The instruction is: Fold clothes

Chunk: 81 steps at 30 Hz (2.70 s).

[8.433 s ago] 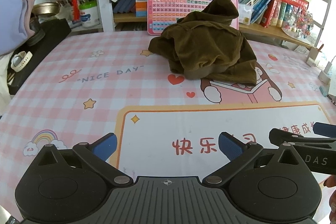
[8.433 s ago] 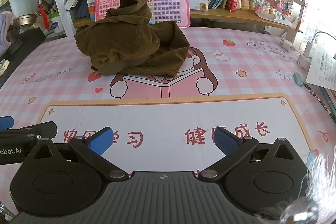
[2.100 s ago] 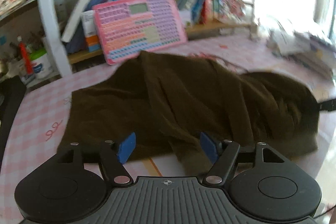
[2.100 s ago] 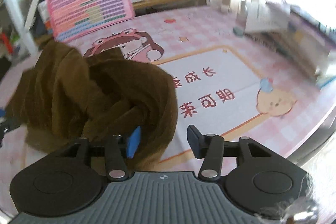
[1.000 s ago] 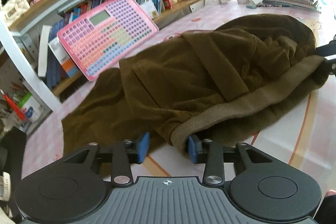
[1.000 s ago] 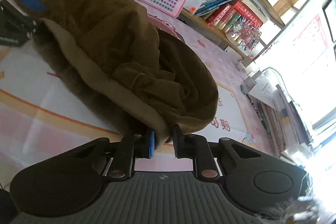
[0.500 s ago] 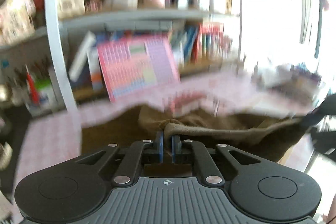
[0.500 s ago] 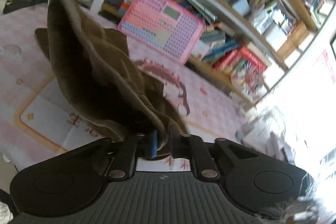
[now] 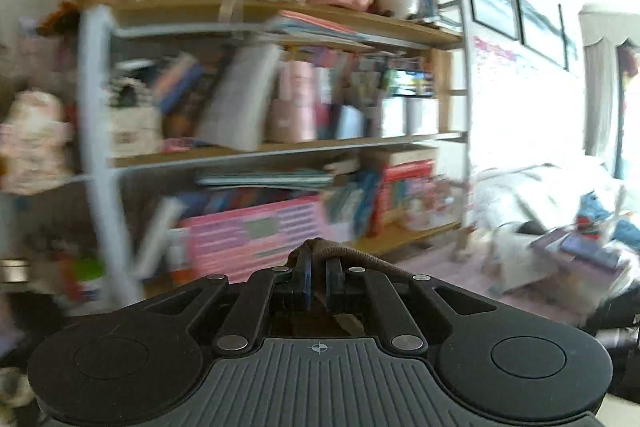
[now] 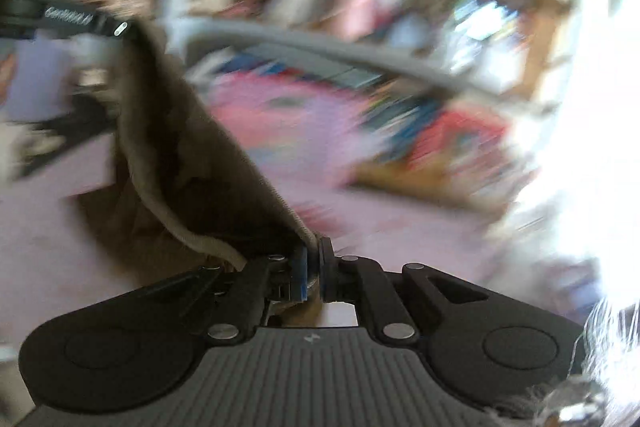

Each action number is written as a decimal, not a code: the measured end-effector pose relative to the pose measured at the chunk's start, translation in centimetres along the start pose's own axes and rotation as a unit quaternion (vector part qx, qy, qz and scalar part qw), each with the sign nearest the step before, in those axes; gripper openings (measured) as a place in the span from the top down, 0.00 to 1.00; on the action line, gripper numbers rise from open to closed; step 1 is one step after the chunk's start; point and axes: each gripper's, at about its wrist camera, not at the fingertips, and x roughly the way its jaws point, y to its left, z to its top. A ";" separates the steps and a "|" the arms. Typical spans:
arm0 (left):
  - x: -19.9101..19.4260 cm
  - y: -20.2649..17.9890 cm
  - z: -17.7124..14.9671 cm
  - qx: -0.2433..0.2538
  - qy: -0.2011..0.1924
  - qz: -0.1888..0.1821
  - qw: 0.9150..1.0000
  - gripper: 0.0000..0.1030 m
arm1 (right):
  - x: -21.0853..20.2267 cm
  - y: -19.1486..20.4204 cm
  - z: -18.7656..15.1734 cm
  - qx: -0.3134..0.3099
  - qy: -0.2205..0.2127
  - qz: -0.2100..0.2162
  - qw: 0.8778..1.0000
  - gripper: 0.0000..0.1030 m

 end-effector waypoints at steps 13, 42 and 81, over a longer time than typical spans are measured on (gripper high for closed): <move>2.6 0.0 15.2 -0.104 -0.225 -0.127 0.960 0.95 | -12.6 -4.6 15.5 -0.107 -0.289 -0.236 0.922 0.96; 10.4 28.5 -15.0 -0.148 0.288 0.017 0.946 0.62 | 13.3 27.2 0.0 0.185 0.223 0.228 0.929 0.87; 4.8 25.6 -19.1 -0.314 0.262 -0.006 0.913 0.68 | 8.1 15.4 -7.6 0.424 0.244 0.028 0.872 0.57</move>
